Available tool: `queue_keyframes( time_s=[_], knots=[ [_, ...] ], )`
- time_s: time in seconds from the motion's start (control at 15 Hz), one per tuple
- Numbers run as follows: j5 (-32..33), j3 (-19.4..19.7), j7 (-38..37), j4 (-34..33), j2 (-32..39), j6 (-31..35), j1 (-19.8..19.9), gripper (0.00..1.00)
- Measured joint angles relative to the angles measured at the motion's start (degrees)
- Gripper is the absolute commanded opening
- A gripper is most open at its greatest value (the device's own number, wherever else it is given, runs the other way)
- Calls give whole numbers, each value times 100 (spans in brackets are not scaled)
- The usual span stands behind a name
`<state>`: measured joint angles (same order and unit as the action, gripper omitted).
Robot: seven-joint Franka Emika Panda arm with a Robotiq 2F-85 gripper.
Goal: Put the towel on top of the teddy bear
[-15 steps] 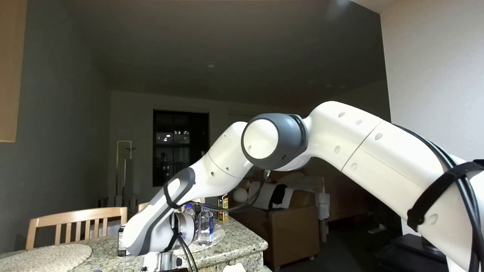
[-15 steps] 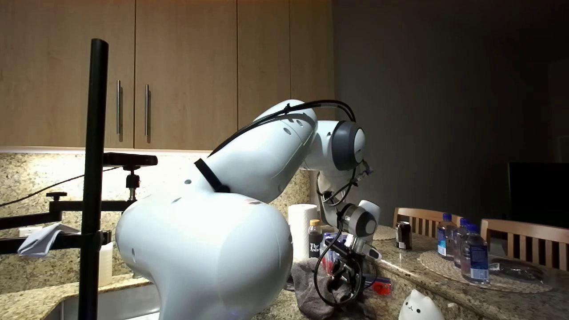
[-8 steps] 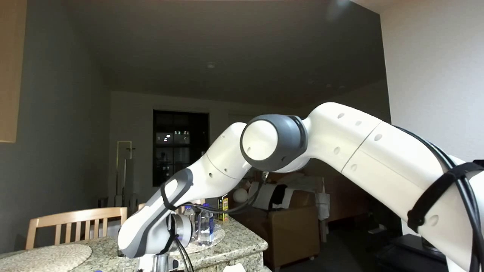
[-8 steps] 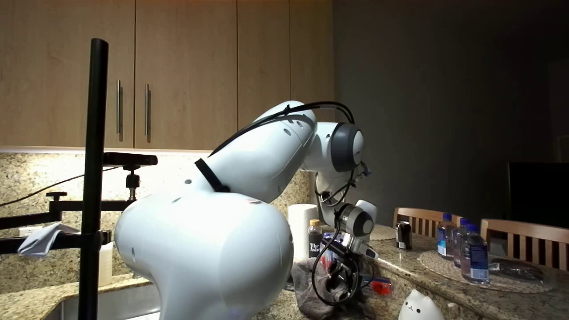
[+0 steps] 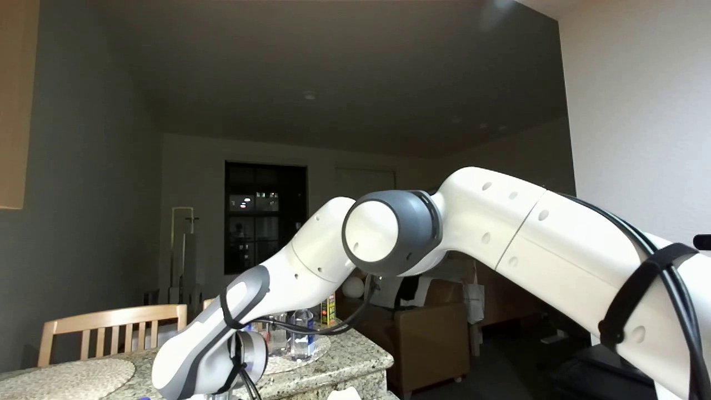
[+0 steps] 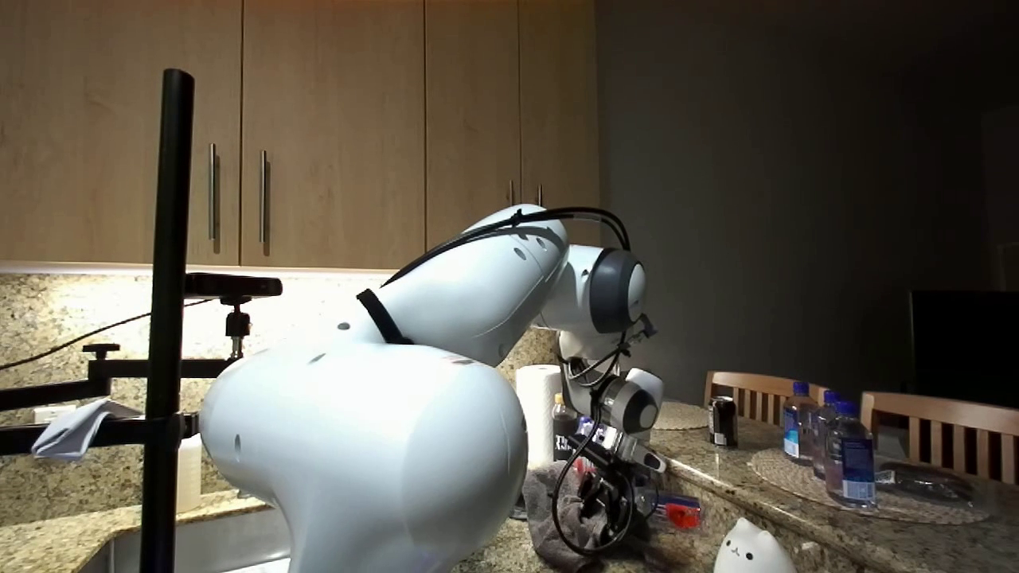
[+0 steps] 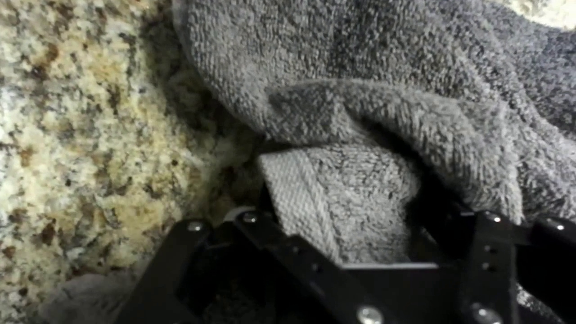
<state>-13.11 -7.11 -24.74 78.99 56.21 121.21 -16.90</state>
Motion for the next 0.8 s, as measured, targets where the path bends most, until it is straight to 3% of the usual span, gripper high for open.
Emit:
queue_keyframes(
  time_s=[0.4,0.53,0.8],
  knots=[
    [-8,-166,497,-338,84,-188,33,12],
    [-24,-252,678,-401,87,-393,82,8],
    [-31,-335,777,-539,77,-798,134,10]
  ],
)
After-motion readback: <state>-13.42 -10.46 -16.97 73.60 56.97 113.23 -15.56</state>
